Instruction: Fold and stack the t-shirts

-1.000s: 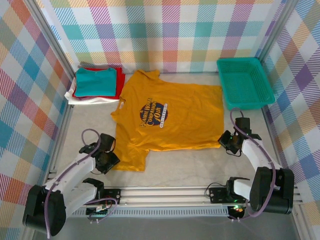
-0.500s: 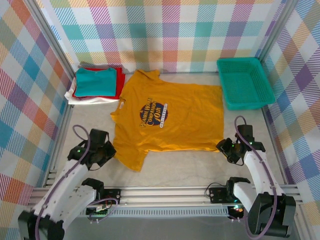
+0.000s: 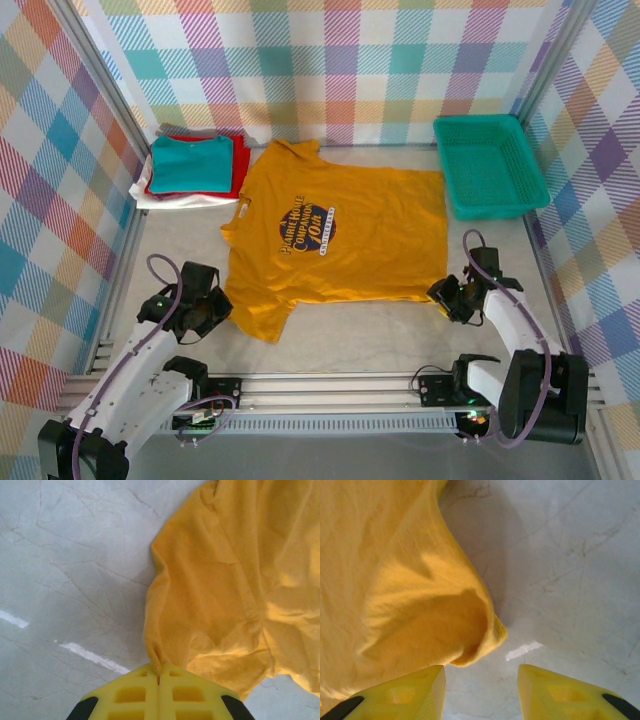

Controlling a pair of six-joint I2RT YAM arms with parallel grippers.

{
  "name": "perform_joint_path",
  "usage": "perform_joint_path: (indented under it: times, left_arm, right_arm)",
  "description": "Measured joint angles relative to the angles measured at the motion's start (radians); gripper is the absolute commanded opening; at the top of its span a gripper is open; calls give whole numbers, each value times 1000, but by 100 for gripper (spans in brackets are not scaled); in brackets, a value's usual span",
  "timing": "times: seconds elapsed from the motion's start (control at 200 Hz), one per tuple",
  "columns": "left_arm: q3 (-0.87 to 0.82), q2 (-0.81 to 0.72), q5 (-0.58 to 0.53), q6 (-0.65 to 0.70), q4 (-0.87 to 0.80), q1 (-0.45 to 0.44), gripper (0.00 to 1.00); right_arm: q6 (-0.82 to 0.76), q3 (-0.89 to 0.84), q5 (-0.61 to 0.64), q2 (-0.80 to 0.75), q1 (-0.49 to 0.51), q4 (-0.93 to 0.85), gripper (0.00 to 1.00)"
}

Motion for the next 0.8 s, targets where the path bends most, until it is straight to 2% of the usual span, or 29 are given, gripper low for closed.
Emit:
perform_joint_path:
  times: [0.06,0.115,0.23,0.405,0.65,0.8]
  left_arm:
    - [0,1,0,-6,8,0,0]
    - [0,0,0,-8,18,0,0]
    - [1,-13,-10,-14,23,0,0]
    - [2,-116,-40,-61,-16,0,0]
    - [58,-483,-155,-191,-189,0,0]
    - [153,-488,-198,-206,-275,0,0]
  right_arm:
    - [1,0,0,28,0,24,35]
    - [-1,0,2,53,0,45,29]
    - [6,0,2,74,0,72,0]
    - [7,9,11,-4,1,7,0]
    - [52,89,63,-304,1,-230,0]
    - [74,92,89,-356,1,-324,0]
